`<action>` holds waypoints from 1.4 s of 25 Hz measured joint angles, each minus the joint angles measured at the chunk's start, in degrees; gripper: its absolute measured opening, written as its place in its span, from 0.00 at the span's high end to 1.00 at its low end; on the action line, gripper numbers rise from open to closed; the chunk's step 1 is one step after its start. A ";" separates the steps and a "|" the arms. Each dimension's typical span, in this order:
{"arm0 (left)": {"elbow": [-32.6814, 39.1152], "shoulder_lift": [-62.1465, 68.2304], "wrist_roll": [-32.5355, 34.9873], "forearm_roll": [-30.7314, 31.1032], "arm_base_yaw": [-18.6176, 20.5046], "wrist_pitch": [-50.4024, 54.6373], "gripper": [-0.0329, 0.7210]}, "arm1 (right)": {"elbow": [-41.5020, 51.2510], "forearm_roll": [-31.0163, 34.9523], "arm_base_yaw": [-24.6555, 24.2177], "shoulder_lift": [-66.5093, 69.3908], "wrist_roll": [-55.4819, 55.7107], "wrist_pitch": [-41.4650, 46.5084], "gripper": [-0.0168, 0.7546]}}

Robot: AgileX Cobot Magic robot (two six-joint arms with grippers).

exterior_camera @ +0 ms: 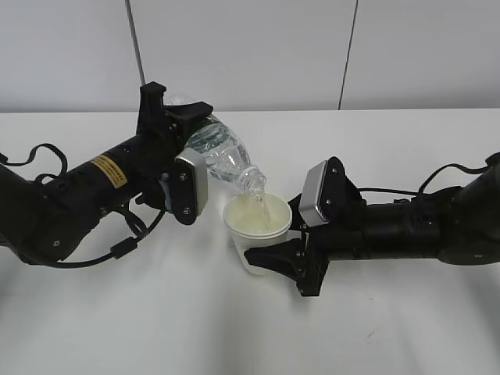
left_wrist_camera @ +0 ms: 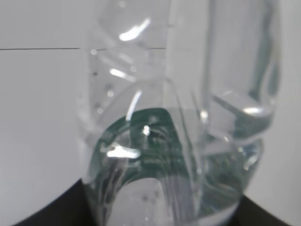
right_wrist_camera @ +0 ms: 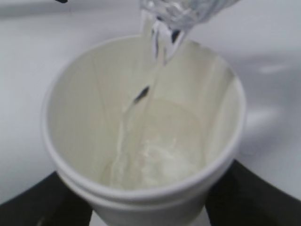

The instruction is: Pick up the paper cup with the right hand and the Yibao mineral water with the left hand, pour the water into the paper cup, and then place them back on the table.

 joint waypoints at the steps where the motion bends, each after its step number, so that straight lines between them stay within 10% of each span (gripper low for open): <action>1: 0.00 0.00 0.22 -0.05 0.00 0.00 0.52 | 0.00 0.00 0.00 0.00 0.00 0.00 0.34; 15: 0.02 0.00 -0.16 -0.57 0.00 0.00 0.52 | 0.00 0.00 0.00 0.00 0.00 -0.14 0.34; 35: 5.00 0.00 -66.43 -7.32 0.00 -0.38 0.52 | 0.00 3.80 0.00 0.00 0.00 -2.43 0.34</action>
